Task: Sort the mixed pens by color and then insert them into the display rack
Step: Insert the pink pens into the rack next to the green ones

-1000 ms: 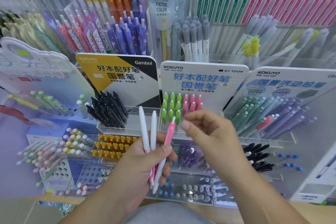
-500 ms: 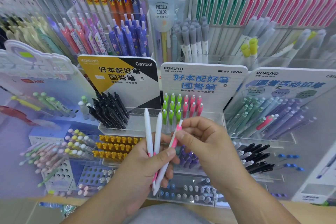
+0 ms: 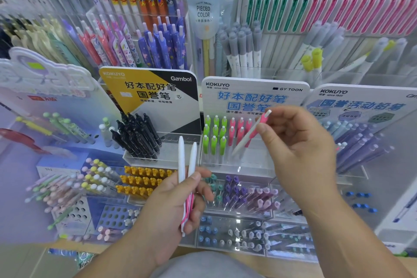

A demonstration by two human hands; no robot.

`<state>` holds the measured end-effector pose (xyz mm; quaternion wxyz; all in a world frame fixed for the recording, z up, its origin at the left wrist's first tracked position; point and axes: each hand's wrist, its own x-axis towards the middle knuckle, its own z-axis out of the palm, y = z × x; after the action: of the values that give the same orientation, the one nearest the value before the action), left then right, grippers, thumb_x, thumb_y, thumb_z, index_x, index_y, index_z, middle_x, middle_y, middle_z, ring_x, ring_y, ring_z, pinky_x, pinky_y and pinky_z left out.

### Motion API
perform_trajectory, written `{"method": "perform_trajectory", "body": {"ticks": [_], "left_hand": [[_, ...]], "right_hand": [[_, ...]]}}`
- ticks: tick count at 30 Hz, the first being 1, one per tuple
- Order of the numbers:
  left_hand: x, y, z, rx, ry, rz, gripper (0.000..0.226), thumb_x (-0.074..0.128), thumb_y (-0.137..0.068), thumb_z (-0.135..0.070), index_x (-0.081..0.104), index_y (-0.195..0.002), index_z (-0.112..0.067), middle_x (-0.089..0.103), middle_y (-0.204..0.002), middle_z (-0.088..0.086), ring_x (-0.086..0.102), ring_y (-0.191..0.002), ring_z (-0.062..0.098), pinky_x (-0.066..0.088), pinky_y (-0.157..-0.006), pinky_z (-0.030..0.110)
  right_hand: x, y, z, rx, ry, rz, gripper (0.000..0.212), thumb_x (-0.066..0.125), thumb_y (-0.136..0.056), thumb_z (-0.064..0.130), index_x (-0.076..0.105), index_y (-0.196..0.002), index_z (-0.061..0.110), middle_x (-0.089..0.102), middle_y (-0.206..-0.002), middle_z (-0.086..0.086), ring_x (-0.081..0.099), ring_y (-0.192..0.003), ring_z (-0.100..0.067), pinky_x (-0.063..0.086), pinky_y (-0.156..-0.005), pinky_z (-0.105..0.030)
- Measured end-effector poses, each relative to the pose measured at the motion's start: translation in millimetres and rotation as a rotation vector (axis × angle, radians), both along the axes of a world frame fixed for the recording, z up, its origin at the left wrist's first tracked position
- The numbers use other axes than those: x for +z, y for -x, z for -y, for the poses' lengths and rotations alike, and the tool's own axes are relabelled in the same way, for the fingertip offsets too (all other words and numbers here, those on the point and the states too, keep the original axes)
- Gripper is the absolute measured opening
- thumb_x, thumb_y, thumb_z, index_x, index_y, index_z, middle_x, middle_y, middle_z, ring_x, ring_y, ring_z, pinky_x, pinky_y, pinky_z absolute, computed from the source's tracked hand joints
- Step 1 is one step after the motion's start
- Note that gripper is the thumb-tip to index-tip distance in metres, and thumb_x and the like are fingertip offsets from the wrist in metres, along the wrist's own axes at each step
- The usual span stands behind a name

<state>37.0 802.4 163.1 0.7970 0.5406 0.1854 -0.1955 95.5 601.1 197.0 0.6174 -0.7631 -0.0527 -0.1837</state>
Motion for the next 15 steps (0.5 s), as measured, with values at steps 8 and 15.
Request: {"method": "perform_trajectory", "body": {"ticks": [8,15], "left_hand": [[2,0,0,0.021,0.005,0.001,0.027,0.056,-0.092,-0.022,0.066,-0.11,-0.003,0.059,-0.074,0.016,0.04,-0.044,0.015,0.029,-0.034,0.02],[4,0,0,0.022,0.012,-0.017,0.03,0.06,-0.087,-0.026,0.069,-0.107,-0.006,0.051,-0.066,0.011,0.037,-0.043,0.014,0.026,-0.036,0.021]], "right_hand": [[-32,0,-15,0.014,0.23,0.043,0.024,0.076,-0.085,0.01,0.066,-0.097,0.029,0.07,-0.085,0.019,0.068,-0.08,-0.003,0.053,-0.076,-0.017],[-59,-2,-24,-0.005,0.405,0.05,0.015,0.076,-0.085,0.013,0.069,-0.098,0.018,0.069,-0.085,0.01,0.065,-0.076,-0.007,0.051,-0.074,-0.021]]}}
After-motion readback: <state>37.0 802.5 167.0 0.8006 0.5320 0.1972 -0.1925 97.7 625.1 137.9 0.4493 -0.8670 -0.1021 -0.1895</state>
